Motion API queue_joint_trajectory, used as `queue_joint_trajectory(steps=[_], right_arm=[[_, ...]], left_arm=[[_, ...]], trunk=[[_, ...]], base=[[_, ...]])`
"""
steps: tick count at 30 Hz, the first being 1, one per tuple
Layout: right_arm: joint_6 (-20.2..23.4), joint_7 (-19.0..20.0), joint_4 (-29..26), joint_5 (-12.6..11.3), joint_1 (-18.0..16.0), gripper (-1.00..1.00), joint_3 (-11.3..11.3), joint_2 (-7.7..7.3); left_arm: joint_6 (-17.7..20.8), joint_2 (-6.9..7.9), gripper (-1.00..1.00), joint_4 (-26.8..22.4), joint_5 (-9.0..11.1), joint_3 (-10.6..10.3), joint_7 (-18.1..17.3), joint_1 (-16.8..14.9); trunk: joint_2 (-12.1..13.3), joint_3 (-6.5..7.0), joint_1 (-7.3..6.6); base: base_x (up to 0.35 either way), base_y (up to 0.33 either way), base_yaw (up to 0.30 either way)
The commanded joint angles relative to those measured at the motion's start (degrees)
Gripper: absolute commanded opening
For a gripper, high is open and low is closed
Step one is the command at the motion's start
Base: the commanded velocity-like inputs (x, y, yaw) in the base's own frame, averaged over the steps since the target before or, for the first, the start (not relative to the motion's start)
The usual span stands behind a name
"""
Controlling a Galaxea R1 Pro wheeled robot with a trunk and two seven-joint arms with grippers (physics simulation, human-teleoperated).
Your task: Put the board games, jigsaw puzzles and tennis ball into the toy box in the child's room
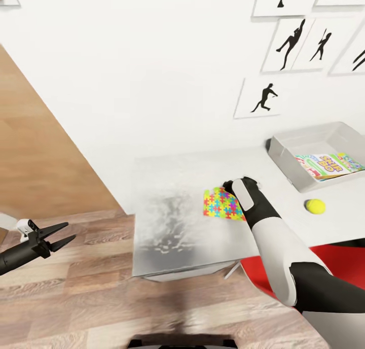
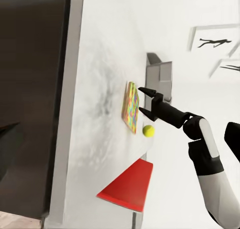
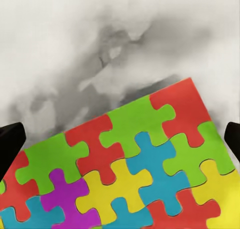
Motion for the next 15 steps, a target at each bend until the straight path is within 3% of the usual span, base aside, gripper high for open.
queue_joint_trajectory(steps=[1, 15], right_arm=[[0.16, -0.34, -0.09, -0.38, -0.04, 1.0, -0.16, 0.07], [0.16, -0.34, -0.09, -0.38, -0.04, 1.0, -0.16, 0.07]], left_arm=[[0.4, 0.02, 1.0, 0.04, 0.12, -0.02, -0.11, -0.04], [0.45, 0.02, 1.0, 0.05, 0.09, 0.0, -0.11, -0.04]], trunk=[[-0.1, -0.09, 0.02], [-0.1, -0.09, 0.02]], base=[[-0.052, 0.259, 0.0], [-0.026, 0.229, 0.0]])
